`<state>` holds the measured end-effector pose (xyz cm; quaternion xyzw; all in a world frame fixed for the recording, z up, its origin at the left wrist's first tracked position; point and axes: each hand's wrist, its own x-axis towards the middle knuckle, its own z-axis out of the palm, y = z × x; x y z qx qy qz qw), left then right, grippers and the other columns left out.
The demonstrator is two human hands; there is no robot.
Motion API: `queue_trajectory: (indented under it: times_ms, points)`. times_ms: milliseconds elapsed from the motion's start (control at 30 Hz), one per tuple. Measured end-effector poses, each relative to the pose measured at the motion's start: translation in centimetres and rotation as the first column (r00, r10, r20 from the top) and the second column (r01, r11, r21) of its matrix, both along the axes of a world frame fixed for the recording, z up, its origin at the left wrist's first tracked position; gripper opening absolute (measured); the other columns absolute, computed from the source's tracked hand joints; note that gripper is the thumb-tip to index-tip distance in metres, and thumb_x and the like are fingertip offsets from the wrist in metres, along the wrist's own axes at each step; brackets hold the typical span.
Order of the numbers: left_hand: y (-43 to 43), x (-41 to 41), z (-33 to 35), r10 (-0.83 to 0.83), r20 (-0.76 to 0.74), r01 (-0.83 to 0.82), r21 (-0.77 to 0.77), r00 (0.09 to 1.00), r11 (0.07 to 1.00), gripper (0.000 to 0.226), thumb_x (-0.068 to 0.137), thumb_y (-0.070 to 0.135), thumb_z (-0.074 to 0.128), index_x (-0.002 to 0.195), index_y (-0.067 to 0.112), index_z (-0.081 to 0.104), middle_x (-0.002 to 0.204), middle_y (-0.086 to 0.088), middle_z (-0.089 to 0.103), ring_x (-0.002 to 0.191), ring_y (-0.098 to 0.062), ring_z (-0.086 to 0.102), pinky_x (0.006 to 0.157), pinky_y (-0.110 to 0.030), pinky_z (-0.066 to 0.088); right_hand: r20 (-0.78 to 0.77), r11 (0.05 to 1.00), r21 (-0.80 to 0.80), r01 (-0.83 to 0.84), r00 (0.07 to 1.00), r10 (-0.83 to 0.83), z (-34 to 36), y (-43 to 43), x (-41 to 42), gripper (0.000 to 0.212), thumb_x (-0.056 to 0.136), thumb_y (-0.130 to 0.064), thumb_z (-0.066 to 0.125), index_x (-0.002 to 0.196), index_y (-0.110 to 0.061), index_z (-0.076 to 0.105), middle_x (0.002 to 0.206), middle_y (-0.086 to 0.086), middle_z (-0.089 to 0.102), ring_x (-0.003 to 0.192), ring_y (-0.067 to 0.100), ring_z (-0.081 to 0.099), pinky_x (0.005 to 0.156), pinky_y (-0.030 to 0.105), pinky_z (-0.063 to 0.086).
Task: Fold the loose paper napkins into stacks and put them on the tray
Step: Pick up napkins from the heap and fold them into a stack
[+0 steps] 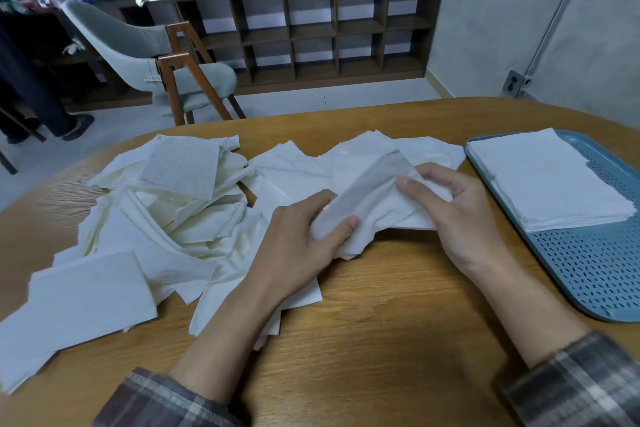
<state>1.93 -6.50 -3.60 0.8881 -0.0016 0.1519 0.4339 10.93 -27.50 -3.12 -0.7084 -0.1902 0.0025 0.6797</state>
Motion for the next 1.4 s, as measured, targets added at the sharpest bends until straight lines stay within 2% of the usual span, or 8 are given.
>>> queue_trajectory:
  times_ms: [167, 333, 467, 600, 833, 967, 1100, 1400]
  points:
    - [0.4, -0.1, 0.5, 0.039, -0.016, -0.041, -0.251, 0.999, 0.967, 0.025, 0.099, 0.033, 0.072, 0.078, 0.02, 0.075, 0.066, 0.005, 0.068, 0.062, -0.006, 0.054, 0.06, -0.02, 0.039, -0.166, 0.987, 0.159, 0.021, 0.986, 0.006, -0.1, -0.5, 0.9, 0.013, 0.095, -0.024, 0.075, 0.101, -0.014, 0.079, 0.11, 0.008, 0.079, 0.113, 0.036, 0.071, 0.107, 0.056, 0.049]
    - [1.0, 0.2, 0.9, 0.077, 0.027, -0.056, -0.46, 0.997, 0.886, 0.043, 0.099, 0.03, 0.074, 0.089, -0.012, 0.067, 0.078, -0.031, 0.059, 0.064, -0.016, 0.063, 0.065, -0.048, 0.054, -0.237, 0.978, 0.183, -0.104, 0.96, 0.147, -0.1, -0.2, 0.3, 0.018, 0.096, -0.016, 0.071, 0.113, -0.014, 0.077, 0.122, 0.008, 0.077, 0.117, 0.029, 0.072, 0.109, 0.048, 0.051]
    - [0.8, 0.2, 0.9, 0.024, -0.076, -0.056, -0.467, 0.997, 0.882, 0.036, 0.098, 0.025, 0.074, 0.086, -0.009, 0.07, 0.067, -0.02, 0.065, 0.055, -0.016, 0.062, 0.058, -0.029, 0.048, -0.282, 0.961, 0.213, -0.178, 0.93, 0.235, 0.1, 0.4, -0.3, 0.045, 0.085, -0.022, 0.073, 0.129, -0.014, 0.07, 0.127, 0.002, 0.076, 0.121, 0.021, 0.071, 0.102, 0.036, 0.053]
    - [0.8, 0.3, 0.5, 0.019, -0.15, -0.083, -0.429, 0.988, 0.899, 0.035, 0.098, 0.03, 0.074, 0.087, -0.004, 0.075, 0.054, 0.002, 0.057, 0.05, -0.012, 0.05, 0.056, -0.021, 0.041, -0.293, 0.965, 0.204, -0.166, 0.93, 0.221, 0.1, 0.6, -0.3, 0.042, 0.083, -0.023, 0.073, 0.124, -0.015, 0.071, 0.122, 0.002, 0.077, 0.117, 0.019, 0.072, 0.091, 0.028, 0.055]
    - [0.4, 0.3, 0.3, 0.029, -0.174, -0.112, -0.49, 0.984, 0.865, 0.041, 0.099, 0.028, 0.073, 0.087, -0.011, 0.07, 0.052, 0.001, 0.052, 0.047, -0.011, 0.047, 0.054, -0.017, 0.04, -0.308, 0.982, 0.131, -0.136, 0.936, 0.171, 0.0, 0.6, -0.3, 0.032, 0.098, -0.022, 0.069, 0.13, -0.02, 0.07, 0.126, -0.003, 0.076, 0.12, 0.017, 0.071, 0.11, 0.044, 0.05]
    - [0.5, 0.4, 0.2, 0.061, -0.183, -0.15, -0.529, 0.981, 0.835, 0.042, 0.098, 0.025, 0.075, 0.062, 0.008, 0.062, 0.052, 0.0, 0.045, 0.047, -0.012, 0.047, 0.054, -0.017, 0.04, -0.306, 0.98, 0.124, -0.155, 0.934, 0.186, 0.2, 0.7, -0.5, 0.036, 0.097, -0.024, 0.069, 0.133, -0.021, 0.069, 0.13, -0.003, 0.075, 0.124, 0.018, 0.069, 0.114, 0.048, 0.047]
    - [0.4, 0.3, 0.1, 0.002, -0.165, -0.093, -0.544, 0.986, 0.834, 0.042, 0.097, 0.032, 0.075, 0.094, -0.01, 0.073, 0.067, -0.014, 0.061, 0.05, -0.013, 0.05, 0.061, -0.024, 0.045, -0.328, 0.985, 0.112, -0.131, 0.931, 0.161, 0.3, 0.8, -0.6, 0.029, 0.1, -0.021, 0.067, 0.129, -0.019, 0.07, 0.125, -0.002, 0.077, 0.119, 0.018, 0.072, 0.112, 0.047, 0.05]
    - [0.4, 0.3, 0.1, 0.012, -0.2, -0.116, -0.519, 0.98, 0.847, 0.034, 0.096, 0.025, 0.077, 0.09, -0.008, 0.073, 0.059, -0.013, 0.053, 0.055, -0.014, 0.051, 0.061, -0.022, 0.044, -0.249, 0.993, 0.054, -0.105, 0.962, 0.116, 0.3, 0.8, -0.5, 0.025, 0.105, -0.019, 0.062, 0.127, -0.027, 0.072, 0.127, -0.005, 0.075, 0.122, 0.016, 0.069, 0.113, 0.051, 0.049]
